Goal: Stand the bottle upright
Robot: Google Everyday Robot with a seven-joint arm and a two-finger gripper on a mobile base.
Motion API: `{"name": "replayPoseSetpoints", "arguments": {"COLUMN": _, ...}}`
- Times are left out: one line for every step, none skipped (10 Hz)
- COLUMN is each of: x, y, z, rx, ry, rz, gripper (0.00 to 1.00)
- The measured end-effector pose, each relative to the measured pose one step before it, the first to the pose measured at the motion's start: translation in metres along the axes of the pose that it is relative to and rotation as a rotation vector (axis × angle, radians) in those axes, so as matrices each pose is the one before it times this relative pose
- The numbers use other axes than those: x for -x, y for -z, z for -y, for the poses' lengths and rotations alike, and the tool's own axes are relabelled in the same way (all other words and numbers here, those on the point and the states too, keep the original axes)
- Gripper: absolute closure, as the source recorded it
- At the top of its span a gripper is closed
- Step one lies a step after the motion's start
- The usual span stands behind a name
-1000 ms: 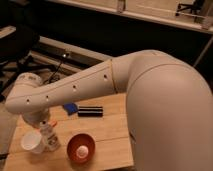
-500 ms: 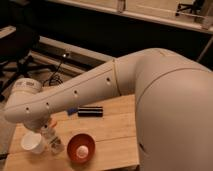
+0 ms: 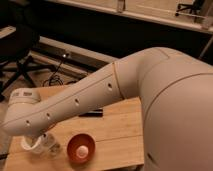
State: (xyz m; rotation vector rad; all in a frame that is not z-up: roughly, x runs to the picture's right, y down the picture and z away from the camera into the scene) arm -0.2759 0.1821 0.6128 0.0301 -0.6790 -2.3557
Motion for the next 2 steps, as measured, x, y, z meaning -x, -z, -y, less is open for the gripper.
{"name": "replayPoseSetpoints", "arguments": {"x": 0.00363, "y": -0.00158, "z": 0.00327, "rx": -0.01035, "ry": -0.00889, "rz": 0.00924, "gripper": 0.20}}
{"name": "replayPoseSetpoints", "arguments": {"x": 0.00237, "y": -0.00099, "z": 0.00135, "rx": -0.00997, "ry": -0.01385, "rz": 0.00882, "gripper": 0.20}}
